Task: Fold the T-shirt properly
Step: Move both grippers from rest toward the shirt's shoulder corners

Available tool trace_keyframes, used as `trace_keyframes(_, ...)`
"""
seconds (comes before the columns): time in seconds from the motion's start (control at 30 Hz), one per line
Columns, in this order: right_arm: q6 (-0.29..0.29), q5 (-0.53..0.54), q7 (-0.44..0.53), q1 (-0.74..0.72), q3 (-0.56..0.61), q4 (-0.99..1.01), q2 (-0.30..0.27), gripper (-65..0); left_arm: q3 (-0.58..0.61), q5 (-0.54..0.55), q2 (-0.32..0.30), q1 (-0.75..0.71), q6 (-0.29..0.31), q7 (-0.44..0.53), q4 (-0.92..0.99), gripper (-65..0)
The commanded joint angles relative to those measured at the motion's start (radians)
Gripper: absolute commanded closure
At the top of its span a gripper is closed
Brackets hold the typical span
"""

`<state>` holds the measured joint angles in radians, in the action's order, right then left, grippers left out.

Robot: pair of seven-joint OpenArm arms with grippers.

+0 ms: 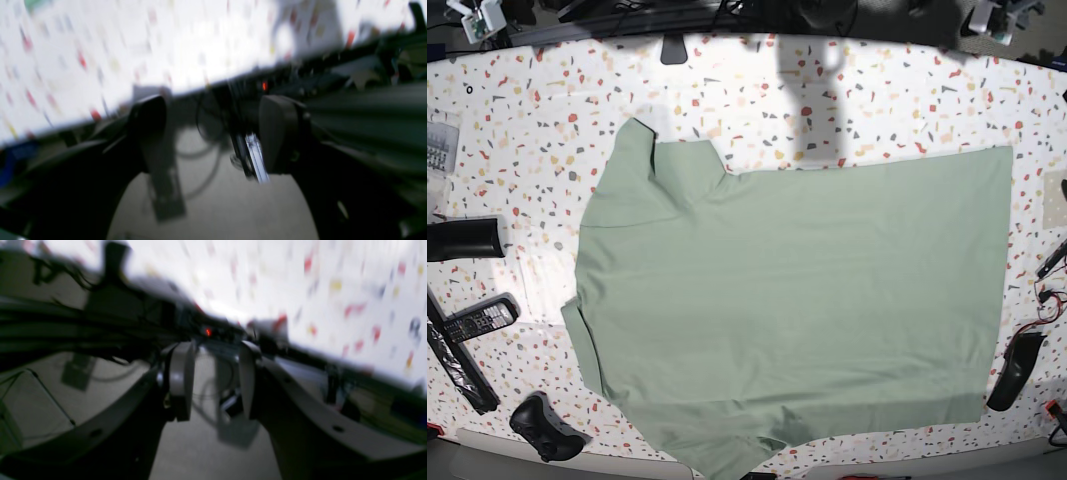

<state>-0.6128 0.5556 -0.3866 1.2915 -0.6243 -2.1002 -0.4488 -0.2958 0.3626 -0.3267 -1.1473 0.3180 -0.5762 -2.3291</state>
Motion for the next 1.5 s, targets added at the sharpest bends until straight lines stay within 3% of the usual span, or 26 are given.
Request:
trace_keyframes(0.0,-0.016,0.028,0.013,0.018,-0.032,-0.035,-0.006,-22.3,-0.005,0.005,-0.003,0.009,0.003,0.023,-0.027,-39.6)
trace_keyframes(0.3,-0.027,0.058,0.011,0.018,-0.201,-0.203,-0.006,-22.3,-0.005,0.006,-0.004,0.200,0.011,0.031,-0.027,-39.6)
trace_keyframes(0.5,-0.072,0.058,0.014,-0.092,-0.202,-0.212,-0.005,-22.3,-0.005,0.005,-0.006,0.335,0.021,0.031,-0.027,-39.6)
trace_keyframes(0.63,-0.072,0.058,0.016,-0.164,-0.202,-0.212,-0.006,-22.3,-0.005,-0.006,-0.041,0.411,0.122,0.030,-0.027,-39.6)
trace_keyframes(0.9,-0.085,0.013,0.045,-0.283,-0.200,-0.212,-0.006,-22.3,-0.005,-0.002,-0.075,0.443,0.124,0.037,-0.027,-39.6)
trace_keyframes(1.0,-0.085,-0.060,0.047,-0.299,-0.200,-0.212,-0.008,-22.3,-0.005,-0.002,-0.075,0.443,0.124,0.105,-0.027,-39.6)
trace_keyframes(1.1,-0.085,-0.120,0.046,-0.294,-0.200,-0.212,-0.051,-22.3,-0.005,-0.002,-0.072,0.443,0.124,0.159,-0.027,-39.6)
trace_keyframes(1.47,-0.085,-0.134,0.015,-0.294,-0.188,-0.212,-0.341,-22.3,-0.005,-0.016,-0.072,0.444,0.124,0.115,-0.027,-39.6)
